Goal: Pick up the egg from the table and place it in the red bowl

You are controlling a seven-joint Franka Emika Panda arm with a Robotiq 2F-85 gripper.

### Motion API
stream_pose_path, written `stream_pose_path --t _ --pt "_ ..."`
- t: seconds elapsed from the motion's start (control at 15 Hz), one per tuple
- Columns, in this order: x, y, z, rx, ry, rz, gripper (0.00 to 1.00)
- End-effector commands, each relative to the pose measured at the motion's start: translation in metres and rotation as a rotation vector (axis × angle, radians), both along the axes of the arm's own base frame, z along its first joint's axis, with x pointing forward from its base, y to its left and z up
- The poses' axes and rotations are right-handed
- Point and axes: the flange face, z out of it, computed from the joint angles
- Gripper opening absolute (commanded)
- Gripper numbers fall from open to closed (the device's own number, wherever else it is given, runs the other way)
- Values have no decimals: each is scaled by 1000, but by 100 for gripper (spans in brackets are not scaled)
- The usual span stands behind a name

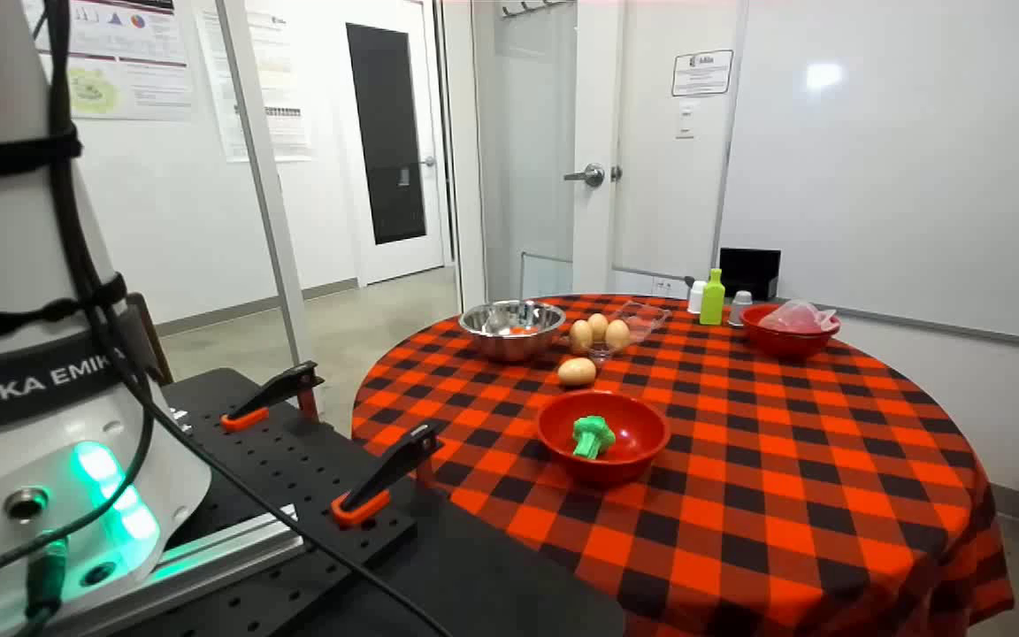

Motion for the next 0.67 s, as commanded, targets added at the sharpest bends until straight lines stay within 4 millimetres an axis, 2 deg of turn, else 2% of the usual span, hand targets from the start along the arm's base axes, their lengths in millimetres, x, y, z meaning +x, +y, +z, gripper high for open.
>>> stream_pose_path --t 0.0,0.33,0.47,0.6 --pt "0 0 1 0 0 0 100" --pt "0 0 1 0 0 0 100" --pt "-7 -13 8 -11 0 -43 100" --pt "-9 -20 15 8 0 -13 100"
